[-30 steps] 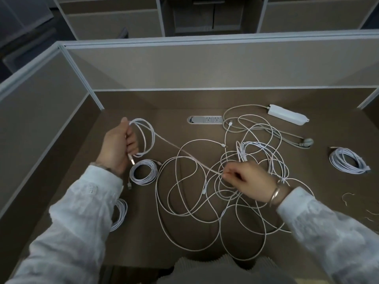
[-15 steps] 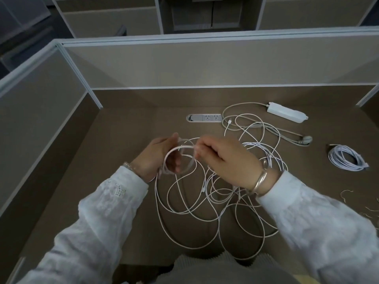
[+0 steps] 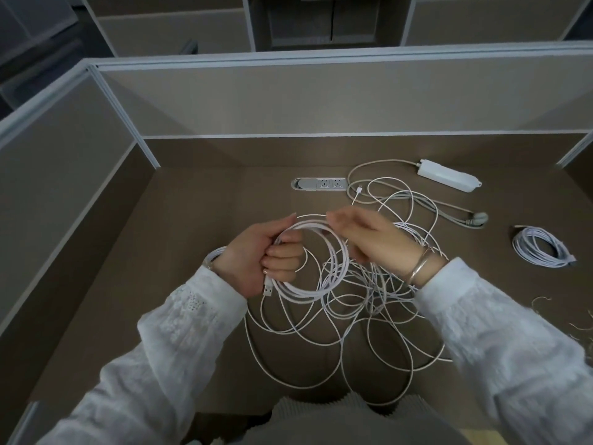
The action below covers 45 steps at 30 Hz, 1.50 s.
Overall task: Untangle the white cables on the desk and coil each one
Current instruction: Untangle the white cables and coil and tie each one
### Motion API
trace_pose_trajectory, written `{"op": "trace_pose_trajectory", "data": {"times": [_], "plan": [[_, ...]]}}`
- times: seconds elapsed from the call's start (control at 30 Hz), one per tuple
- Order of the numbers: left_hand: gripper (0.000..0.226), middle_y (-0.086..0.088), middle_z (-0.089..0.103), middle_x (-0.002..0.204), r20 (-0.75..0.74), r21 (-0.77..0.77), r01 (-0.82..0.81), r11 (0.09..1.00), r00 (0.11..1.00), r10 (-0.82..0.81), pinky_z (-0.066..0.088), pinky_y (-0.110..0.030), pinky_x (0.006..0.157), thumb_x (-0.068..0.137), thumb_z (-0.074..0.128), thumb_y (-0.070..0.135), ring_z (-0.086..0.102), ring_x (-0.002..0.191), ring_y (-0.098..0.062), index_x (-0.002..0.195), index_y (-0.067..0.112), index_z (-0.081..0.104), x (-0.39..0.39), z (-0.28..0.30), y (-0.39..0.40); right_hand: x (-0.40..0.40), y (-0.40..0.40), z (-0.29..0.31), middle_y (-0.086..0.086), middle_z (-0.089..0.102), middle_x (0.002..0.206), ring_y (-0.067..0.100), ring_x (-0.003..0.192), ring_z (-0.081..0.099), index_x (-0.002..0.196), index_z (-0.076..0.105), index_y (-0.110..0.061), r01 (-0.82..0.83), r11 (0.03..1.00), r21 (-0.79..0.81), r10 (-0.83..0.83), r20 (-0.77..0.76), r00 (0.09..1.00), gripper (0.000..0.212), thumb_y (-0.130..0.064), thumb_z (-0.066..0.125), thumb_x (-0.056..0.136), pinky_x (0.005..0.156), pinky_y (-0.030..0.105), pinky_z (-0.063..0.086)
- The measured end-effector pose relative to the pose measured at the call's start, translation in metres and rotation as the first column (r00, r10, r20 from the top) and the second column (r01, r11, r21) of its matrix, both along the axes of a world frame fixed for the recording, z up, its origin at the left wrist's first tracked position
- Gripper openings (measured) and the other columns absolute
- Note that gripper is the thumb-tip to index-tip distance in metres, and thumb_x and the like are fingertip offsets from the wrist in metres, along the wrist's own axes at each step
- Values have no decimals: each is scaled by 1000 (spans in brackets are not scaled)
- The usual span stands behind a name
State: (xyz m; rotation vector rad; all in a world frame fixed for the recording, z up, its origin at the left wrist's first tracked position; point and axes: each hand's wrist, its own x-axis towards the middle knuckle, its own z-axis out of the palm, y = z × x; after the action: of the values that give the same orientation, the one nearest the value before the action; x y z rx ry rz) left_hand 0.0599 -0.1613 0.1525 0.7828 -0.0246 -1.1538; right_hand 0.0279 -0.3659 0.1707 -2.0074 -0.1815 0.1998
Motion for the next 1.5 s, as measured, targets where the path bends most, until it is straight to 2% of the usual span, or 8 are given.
{"op": "trace_pose_trajectory", "data": {"times": [0.13, 0.4, 0.53, 0.67, 0.93, 1.23, 1.33, 1.5], "plan": [[43, 8, 16, 46, -25, -29, -35, 999, 999, 35, 20, -18, 33, 98, 37, 36, 14, 35, -7, 59, 19, 41, -2, -1, -5, -2, 2, -16, 0, 64, 64, 13, 49, 40, 89, 66, -14, -203, 955, 217, 258, -266, 929, 26, -34, 74, 74, 41, 18, 28], [41, 9, 21, 43, 34, 99, -14, 995, 999, 11, 29, -19, 38, 98, 40, 34, 13, 36, -7, 61, 18, 46, -2, 3, 1, 3, -12, -17, -1, 58, 52, 2, 37, 24, 75, 60, -7, -7, 893, 450, 210, -404, 890, 20, -26, 64, 72, 40, 16, 13], [39, 10, 29, 40, -1, 97, 1, 995, 1000, -1, 24, -16, 32, 96, 44, 33, 12, 35, -5, 61, 18, 47, 1, -1, 6, 3, -11, -19, 2, 66, 62, 2, 34, 19, 93, 63, 2, 26, 892, 452, 178, -403, 898, 37, -34, 56, 85, 35, 14, 12], [41, 10, 28, 41, -28, 137, 10, 991, 1000, -6, 20, -17, 32, 98, 39, 35, 10, 35, -6, 60, 18, 45, -3, -5, 8, 5, -18, -18, -5, 37, 48, 5, 39, 21, 87, 64, -6, 23, 951, 310, 75, -302, 950, 18, -23, 58, 89, 38, 17, 15], [45, 10, 20, 43, -47, 123, 46, 991, 998, -40, 18, -17, 31, 98, 36, 38, 10, 35, -6, 58, 20, 44, -10, -2, 1, 15, -19, -18, -3, 56, 64, 2, 40, 30, 81, 64, -13, 158, 962, 224, -116, -190, 975, 16, -17, 56, 94, 37, 15, 21], [39, 9, 17, 47, -106, -30, -78, 997, 992, 74, 21, -18, 32, 95, 43, 34, 13, 34, -7, 59, 18, 44, -8, -9, 2, 3, -15, -25, 6, 71, 95, 7, 54, 50, 110, 62, -12, -126, 952, 280, 242, -432, 869, 54, -50, 72, 73, 42, 15, 35], [40, 9, 15, 48, -91, -23, -153, 988, 984, 150, 24, -18, 33, 96, 43, 34, 12, 36, -7, 59, 18, 43, -9, -10, -3, -1, -6, -33, 11, 66, 69, 4, 40, 35, 98, 62, 0, -3, 857, 515, 280, -460, 843, 29, -17, 70, 76, 36, 13, 19], [42, 8, 14, 45, -21, 67, -126, 990, 992, 128, 30, -20, 39, 97, 38, 35, 11, 37, -9, 62, 16, 48, -13, -5, 3, -3, -14, -36, 1, 50, 55, 1, 36, 26, 83, 67, -3, 97, 799, 594, 279, -508, 815, 16, -17, 59, 79, 37, 14, 14]]}}
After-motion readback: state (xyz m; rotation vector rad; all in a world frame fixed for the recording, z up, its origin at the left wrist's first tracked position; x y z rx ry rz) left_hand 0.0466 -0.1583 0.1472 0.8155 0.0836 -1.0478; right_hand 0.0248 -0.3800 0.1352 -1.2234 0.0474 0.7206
